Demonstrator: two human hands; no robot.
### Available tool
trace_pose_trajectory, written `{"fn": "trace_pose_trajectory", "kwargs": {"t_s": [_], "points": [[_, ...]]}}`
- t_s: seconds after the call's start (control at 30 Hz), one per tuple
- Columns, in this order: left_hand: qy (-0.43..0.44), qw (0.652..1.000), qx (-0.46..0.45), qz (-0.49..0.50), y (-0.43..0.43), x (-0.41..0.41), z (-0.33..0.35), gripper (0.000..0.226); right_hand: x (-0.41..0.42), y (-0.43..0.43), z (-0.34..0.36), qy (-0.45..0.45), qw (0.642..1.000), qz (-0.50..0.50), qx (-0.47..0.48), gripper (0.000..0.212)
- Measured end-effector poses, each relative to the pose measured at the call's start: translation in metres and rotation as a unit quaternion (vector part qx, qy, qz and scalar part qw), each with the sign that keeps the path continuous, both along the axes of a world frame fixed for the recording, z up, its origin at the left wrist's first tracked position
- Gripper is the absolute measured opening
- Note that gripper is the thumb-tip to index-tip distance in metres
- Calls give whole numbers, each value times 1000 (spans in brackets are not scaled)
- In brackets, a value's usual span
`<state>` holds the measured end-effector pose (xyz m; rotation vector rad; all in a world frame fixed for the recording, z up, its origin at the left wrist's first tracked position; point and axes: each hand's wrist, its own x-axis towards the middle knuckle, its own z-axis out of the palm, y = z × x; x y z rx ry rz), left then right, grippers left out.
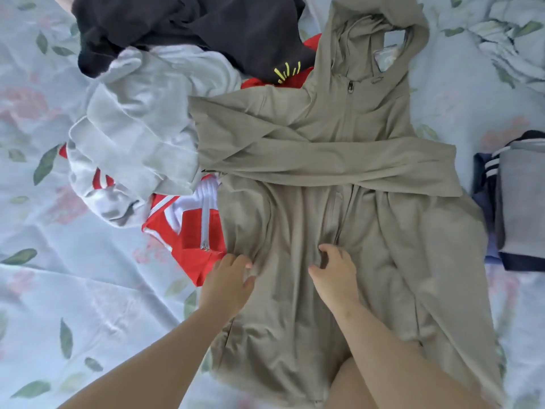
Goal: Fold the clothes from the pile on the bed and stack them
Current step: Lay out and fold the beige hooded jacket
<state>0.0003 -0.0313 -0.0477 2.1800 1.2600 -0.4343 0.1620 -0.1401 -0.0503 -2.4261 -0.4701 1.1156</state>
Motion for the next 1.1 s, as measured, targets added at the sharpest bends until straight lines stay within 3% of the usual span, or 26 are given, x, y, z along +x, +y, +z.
{"fn": "trace_pose_trajectory", "kwargs": {"t_s": [0.2,0.33,0.4,0.47,0.57,0.67,0.73,0.83,0.87,1.0,1.07,1.1], "points": [[-7,996,-77,47,-31,-55,-8,39,-65,-32,3,-52,996,43,-53,36],[3,994,-82,71,-47,-91,-14,53,-109,-63,4,-82,992,67,-75,25],[20,996,-59,64,-54,-106,-15,68,-128,-77,4,-62,990,91,-82,28],[-18,988,-108,107,-59,-114,-14,76,-144,-88,3,-56,986,128,-88,37],[-58,965,-207,149,-66,-113,-12,55,-156,-100,3,-65,983,157,-68,48],[-73,959,-209,178,-69,-114,-5,22,-158,-108,0,-79,984,155,-48,48],[-144,920,-249,267,-74,-119,3,16,-161,-117,1,-77,989,116,-50,44],[-221,827,-311,413,-82,-131,11,5,-169,-134,2,-48,997,4,-52,32],[-221,826,-293,428,-84,-135,11,2,-171,-141,1,-33,997,-31,-63,27],[-144,909,-117,374,-92,-146,8,23,-176,-157,2,16,980,-182,-81,18],[-139,916,-140,351,-95,-151,11,40,-176,-162,2,1,976,-183,-117,27],[-133,919,-174,329,-97,-151,12,45,-176,-164,3,-31,983,-124,-135,35]]}}
